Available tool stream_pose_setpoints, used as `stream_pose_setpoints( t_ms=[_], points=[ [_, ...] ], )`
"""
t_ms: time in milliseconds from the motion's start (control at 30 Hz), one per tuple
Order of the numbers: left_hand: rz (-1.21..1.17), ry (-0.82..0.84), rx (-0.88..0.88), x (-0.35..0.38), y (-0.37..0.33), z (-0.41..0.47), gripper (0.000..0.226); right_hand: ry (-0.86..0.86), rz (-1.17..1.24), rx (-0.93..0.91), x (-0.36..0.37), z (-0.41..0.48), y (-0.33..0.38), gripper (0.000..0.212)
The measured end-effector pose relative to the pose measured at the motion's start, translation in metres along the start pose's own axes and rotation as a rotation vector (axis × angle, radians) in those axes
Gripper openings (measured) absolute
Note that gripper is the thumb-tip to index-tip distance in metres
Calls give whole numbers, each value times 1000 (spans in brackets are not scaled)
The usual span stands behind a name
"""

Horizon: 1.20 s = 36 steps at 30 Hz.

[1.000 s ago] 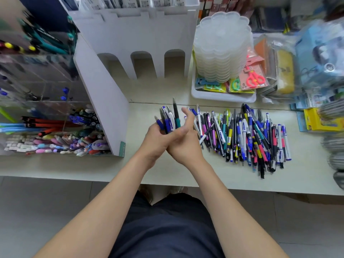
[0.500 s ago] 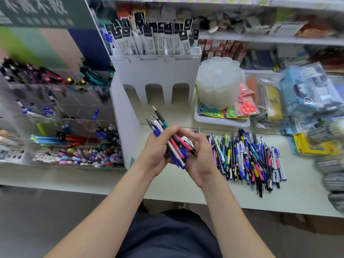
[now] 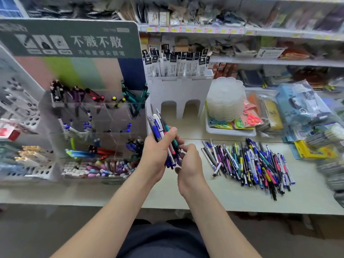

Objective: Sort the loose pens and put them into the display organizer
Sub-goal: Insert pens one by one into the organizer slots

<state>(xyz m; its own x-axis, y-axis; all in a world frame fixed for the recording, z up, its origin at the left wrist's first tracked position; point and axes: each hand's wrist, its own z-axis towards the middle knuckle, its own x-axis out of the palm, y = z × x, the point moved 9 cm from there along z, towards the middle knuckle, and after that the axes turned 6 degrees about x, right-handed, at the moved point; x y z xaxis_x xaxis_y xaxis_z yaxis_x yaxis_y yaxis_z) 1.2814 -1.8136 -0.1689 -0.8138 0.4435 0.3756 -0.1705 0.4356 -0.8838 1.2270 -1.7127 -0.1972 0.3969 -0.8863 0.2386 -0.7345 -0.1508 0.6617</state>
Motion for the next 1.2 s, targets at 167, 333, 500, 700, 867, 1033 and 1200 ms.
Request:
stream_pose_setpoints(
  t_ms=[167,333,500,700,867,1033,1200],
  points=[
    [173,153,-91,-53,-22,-7,22,-8,-254,-291,39,-20,15,23],
    [240,345,-158,-99,-34,-19,24,205,-430,-322,106,-37,1,26],
    [210,411,-176,-140,-48,-25,28,276,-323,-329,132,-48,-26,18],
    [119,421,-239,-167,-53,-30,28,284,-284,-322,145,-52,-47,18],
    [45,367,-270,-173,-53,-24,29,192,-231,-354,138,-45,-35,21],
    [67,291,-223,-179,-61,-17,29,90,-330,-595,142,-48,-9,31],
    [112,130,-159,-194,-73,-1,27,24,-743,-709,163,-37,3,28]
  ],
)
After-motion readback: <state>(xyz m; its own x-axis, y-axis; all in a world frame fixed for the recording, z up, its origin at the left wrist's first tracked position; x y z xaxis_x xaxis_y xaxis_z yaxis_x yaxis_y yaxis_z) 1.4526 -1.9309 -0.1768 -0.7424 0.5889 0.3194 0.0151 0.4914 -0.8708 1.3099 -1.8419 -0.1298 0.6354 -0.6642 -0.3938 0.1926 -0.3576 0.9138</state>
